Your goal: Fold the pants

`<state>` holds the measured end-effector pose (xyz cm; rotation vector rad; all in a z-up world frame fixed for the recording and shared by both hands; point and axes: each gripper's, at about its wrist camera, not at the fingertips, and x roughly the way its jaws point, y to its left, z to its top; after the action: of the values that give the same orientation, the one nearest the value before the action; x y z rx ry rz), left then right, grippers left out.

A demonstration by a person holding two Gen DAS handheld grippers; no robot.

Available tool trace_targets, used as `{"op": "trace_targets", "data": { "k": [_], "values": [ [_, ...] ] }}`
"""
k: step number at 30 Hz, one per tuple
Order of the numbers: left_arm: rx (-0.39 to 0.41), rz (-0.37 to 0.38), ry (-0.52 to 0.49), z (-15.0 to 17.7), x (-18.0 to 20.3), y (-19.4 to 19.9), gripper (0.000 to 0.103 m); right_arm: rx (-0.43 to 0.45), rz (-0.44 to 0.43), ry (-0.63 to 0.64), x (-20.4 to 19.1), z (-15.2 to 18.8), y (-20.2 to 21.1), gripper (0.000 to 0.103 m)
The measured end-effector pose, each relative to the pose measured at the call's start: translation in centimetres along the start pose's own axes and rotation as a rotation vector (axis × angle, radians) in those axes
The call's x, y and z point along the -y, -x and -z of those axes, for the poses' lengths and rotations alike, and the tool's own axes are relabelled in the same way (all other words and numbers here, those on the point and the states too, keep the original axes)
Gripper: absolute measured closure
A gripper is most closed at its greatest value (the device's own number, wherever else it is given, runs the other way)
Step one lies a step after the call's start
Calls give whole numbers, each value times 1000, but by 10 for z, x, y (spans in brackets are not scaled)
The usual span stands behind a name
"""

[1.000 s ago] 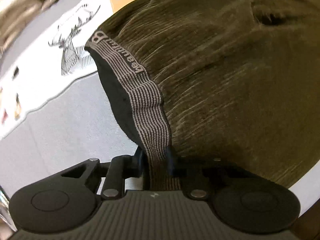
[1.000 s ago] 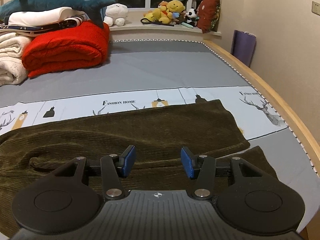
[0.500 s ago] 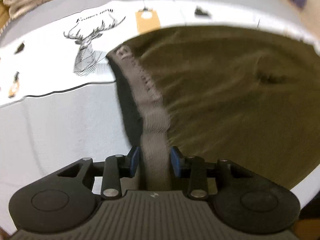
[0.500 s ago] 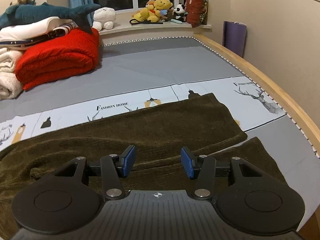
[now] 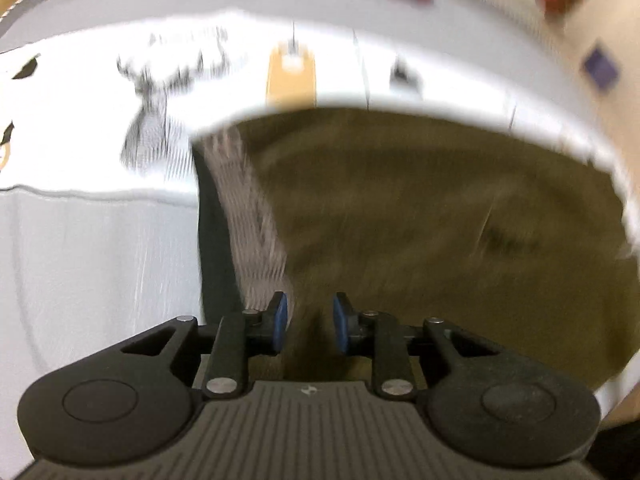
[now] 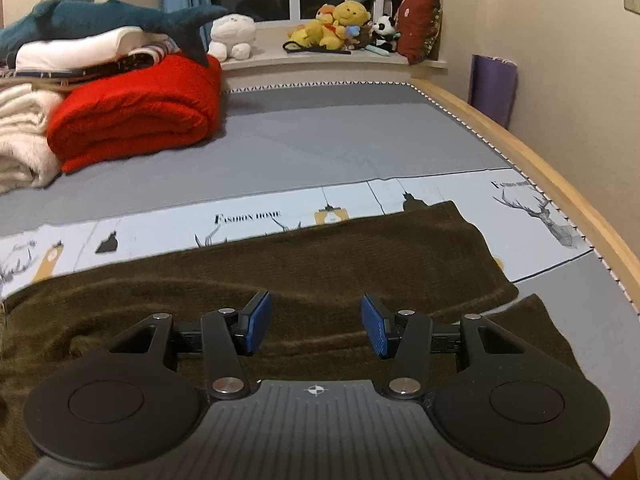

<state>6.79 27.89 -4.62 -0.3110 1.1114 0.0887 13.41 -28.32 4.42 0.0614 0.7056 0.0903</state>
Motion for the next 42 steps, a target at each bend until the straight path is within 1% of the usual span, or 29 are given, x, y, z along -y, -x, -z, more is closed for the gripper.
{"op": "trace_targets", "data": {
  "k": [3,5,7,8,11,13,14,15,16,17,19,21,23,26,30,31,32,33,34,35,36,38,39,40,41,42],
  "values": [
    [103,27,63,-18,1,6,75,13,-4,-33,-1,-5,-3,52],
    [156,27,102,-27,2,7,75,28,-11,-54,-2,-9,-4,56],
    [196,23,141,-38,4,2,75,46,-22,-84,-3,-13,-5,74],
    [212,18,162,-42,2,-2,75,49,-30,-98,-3,-15,-7,76],
    [240,21,226,-57,1,-14,74,51,-47,-140,-4,-20,-13,76],
    [253,12,251,-66,1,-22,71,33,-66,-164,-5,-21,-20,76],
    [259,7,260,-71,-5,-23,69,21,-74,-174,-5,-21,-23,76],
    [263,3,269,-75,-6,-27,66,7,-83,-183,-6,-22,-27,76],
    [264,-3,275,-81,-8,-35,57,-2,-89,-189,-7,-22,-30,76],
    [264,-12,271,-88,-9,-45,48,-7,-92,-190,-9,-23,-32,76],
    [267,-44,243,-98,-9,-60,39,-14,-94,-183,-12,-23,-36,76],
    [263,-80,202,-108,-11,-80,37,-17,-98,-171,-14,-24,-39,76],
    [245,-95,161,-114,-13,-99,30,-22,-96,-164,-15,-25,-41,76],
    [237,-131,110,-119,-16,-120,29,-36,-95,-163,-14,-24,-45,76],
    [200,-77,65,-119,-14,-136,29,-41,-77,-141,-12,-24,-47,76],
    [189,-77,26,-117,-9,-140,30,-41,-70,-136,-10,-24,-47,76],
    [182,-106,-23,-116,-4,-142,36,-42,-62,-135,-8,-23,-47,76],
    [179,-155,-77,-114,3,-145,41,-44,-57,-137,-6,-23,-47,76],
    [186,-188,-128,-111,8,-146,51,-48,-51,-142,-3,-22,-48,76],
    [198,-179,-145,-109,11,-144,76,-52,-45,-147,0,-21,-48,76],
    [200,-168,-157,-107,13,-143,83,-57,-40,-152,1,-20,-49,76],
    [212,-210,-222,-104,25,-136,91,-71,-27,-155,4,-19,-51,76],
    [221,-225,-247,-102,30,-132,92,-84,-14,-151,5,-17,-53,76],
    [228,-242,-266,-100,35,-126,93,-100,0,-143,5,-15,-55,76],
    [232,-254,-273,-98,39,-121,98,-117,12,-137,6,-13,-57,75],
    [234,-263,-275,-97,43,-114,98,-137,24,-133,6,-10,-60,75]
  ]
}}
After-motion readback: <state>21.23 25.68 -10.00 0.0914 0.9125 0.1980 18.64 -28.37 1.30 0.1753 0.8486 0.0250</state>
